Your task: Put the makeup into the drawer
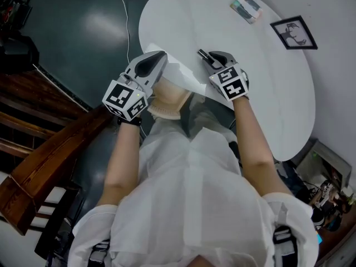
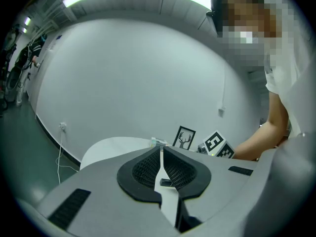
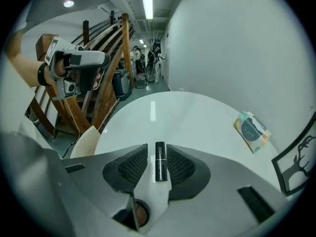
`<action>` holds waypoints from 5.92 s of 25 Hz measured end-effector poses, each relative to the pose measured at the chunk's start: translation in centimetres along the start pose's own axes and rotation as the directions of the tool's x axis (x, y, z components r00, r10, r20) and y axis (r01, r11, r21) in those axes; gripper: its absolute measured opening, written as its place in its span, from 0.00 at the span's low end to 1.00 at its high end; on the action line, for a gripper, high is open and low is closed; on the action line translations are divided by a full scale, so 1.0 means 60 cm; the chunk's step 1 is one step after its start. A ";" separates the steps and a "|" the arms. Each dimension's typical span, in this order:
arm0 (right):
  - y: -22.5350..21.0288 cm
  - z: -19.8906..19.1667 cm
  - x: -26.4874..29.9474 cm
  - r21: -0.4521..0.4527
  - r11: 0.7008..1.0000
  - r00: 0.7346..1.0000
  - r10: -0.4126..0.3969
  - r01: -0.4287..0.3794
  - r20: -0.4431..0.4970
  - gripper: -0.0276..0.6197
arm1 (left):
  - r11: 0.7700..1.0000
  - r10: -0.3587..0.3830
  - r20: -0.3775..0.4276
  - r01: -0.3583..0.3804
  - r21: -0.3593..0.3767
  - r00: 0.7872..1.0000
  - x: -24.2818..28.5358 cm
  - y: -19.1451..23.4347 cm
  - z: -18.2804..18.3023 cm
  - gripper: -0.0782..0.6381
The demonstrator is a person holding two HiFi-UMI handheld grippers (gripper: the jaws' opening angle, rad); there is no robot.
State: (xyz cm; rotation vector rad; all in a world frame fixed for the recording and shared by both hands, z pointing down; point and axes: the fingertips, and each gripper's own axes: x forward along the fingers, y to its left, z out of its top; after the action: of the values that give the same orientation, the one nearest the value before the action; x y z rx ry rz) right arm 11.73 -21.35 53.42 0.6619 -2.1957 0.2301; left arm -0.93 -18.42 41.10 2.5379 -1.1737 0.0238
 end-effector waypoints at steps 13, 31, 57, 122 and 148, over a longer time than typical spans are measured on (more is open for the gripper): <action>-0.008 -0.035 0.047 -0.093 0.995 0.978 0.002 -0.022 -0.210 0.20 | 1.000 0.008 -0.023 -0.008 -0.021 1.000 0.002 0.005 -0.019 0.15; 0.003 -0.048 0.064 -0.169 0.985 0.949 -0.017 -0.039 -0.315 0.18 | 0.998 0.050 -0.001 -0.050 -0.042 0.999 -0.028 0.022 -0.020 0.15; 0.133 0.003 0.075 -0.225 0.972 0.957 -0.003 -0.066 -0.292 0.18 | 0.986 0.155 -0.005 -0.155 -0.061 0.988 -0.178 0.061 -0.055 0.15; 0.389 -0.204 0.414 -0.140 0.962 0.904 0.162 -0.233 -0.395 0.18 | 0.976 0.164 -0.117 -0.178 -0.126 0.980 -0.254 0.126 -0.205 0.15; 0.390 -0.151 0.354 -0.128 0.967 0.919 0.161 -0.219 -0.359 0.18 | 0.977 0.177 -0.072 -0.183 -0.105 0.982 -0.261 0.106 -0.166 0.15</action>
State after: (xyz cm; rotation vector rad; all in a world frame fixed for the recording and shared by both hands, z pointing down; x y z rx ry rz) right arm -5.99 -6.33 76.63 0.2864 -1.9108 0.2408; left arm -14.65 -7.58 49.91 2.3115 -1.3381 0.0789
